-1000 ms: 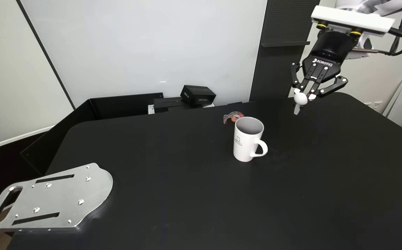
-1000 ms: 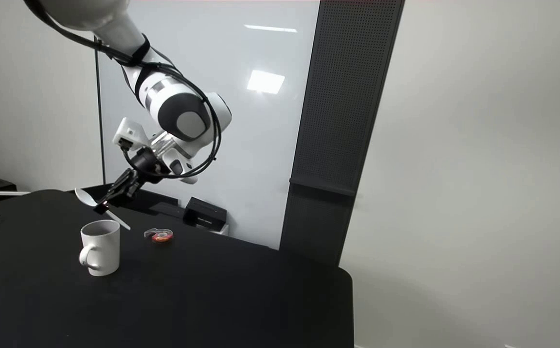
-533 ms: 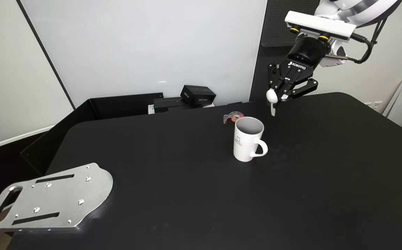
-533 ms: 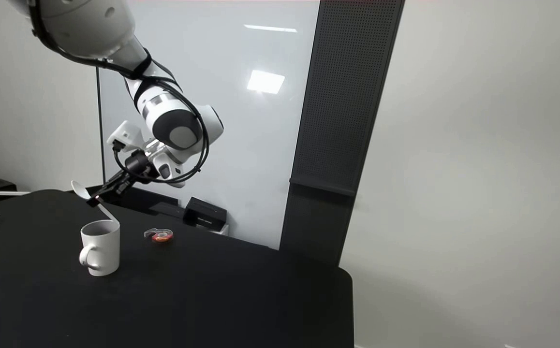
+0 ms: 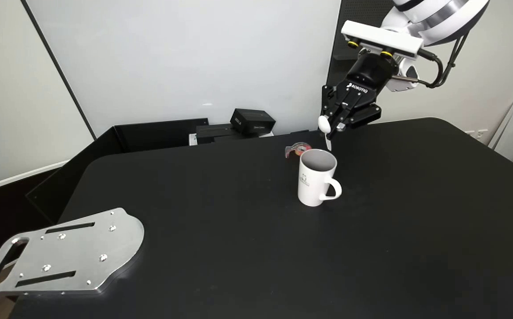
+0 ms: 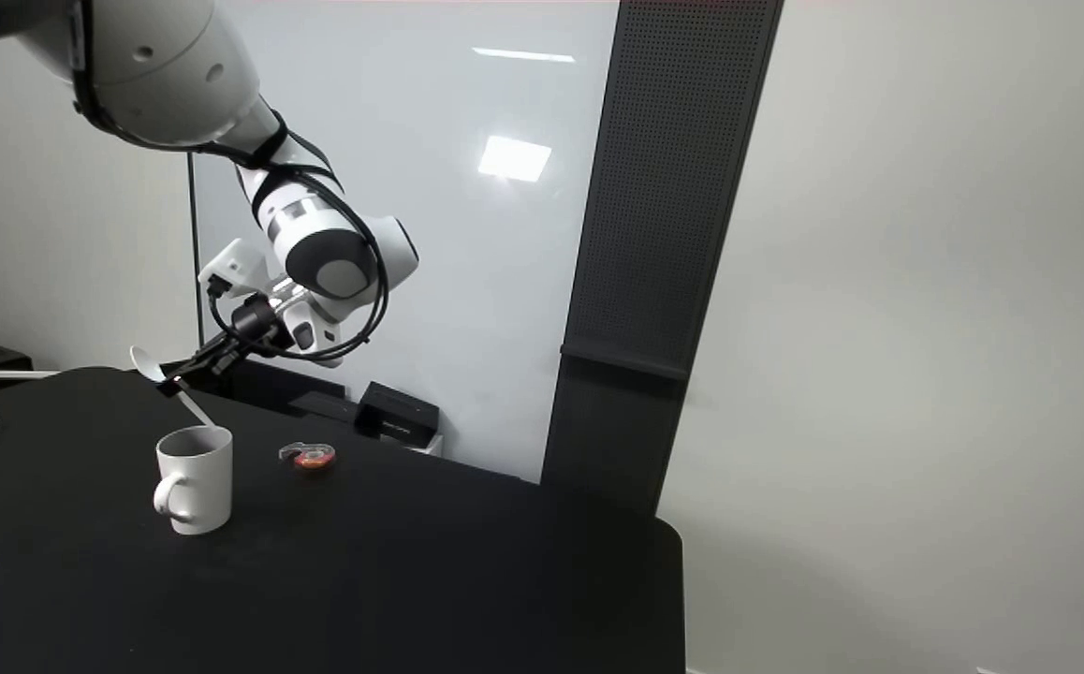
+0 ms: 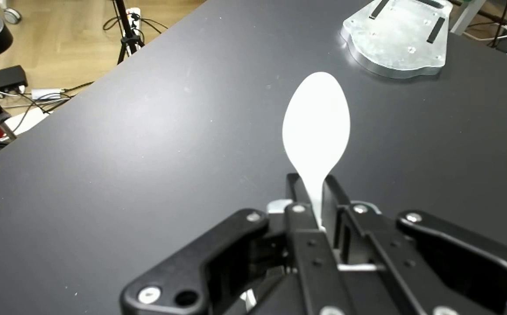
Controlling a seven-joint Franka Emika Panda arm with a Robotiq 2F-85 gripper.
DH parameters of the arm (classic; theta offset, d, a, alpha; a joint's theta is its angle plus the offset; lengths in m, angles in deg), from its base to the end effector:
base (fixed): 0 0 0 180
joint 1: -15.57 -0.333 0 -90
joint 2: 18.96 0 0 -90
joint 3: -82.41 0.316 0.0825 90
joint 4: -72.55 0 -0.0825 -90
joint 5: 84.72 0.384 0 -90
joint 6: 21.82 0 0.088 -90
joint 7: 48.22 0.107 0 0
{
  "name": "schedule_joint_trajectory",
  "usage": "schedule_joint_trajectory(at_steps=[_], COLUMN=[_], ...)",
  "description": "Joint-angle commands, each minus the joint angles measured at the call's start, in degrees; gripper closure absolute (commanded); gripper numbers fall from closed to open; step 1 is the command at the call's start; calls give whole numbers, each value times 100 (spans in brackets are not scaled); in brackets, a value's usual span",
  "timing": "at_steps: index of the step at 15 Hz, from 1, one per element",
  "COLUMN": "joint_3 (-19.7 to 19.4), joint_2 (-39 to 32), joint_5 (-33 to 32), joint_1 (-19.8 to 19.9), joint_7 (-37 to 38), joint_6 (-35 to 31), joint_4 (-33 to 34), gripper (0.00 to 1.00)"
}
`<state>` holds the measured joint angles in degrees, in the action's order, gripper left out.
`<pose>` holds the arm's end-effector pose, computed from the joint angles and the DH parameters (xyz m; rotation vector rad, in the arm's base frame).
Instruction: Place the white spoon inside the mug
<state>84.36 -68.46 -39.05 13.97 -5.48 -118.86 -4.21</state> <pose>0.6895 0.1062 0.2037 -2.1379 1.1807 0.9793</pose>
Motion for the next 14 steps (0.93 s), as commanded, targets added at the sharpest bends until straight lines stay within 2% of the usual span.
schedule_joint_trajectory(at_steps=[1,10,11,12,14], joint_3=[68,105,91,86,59], joint_2=[-350,-937,-922,-881,-742], joint_5=[139,182,144,132,73], joint_1=[10,72,49,40,9], joint_7=[256,58,-1,-53,-149], joint_6=[115,156,113,77,20], joint_4=[469,684,699,706,734], gripper=[97,97,62,60,49])
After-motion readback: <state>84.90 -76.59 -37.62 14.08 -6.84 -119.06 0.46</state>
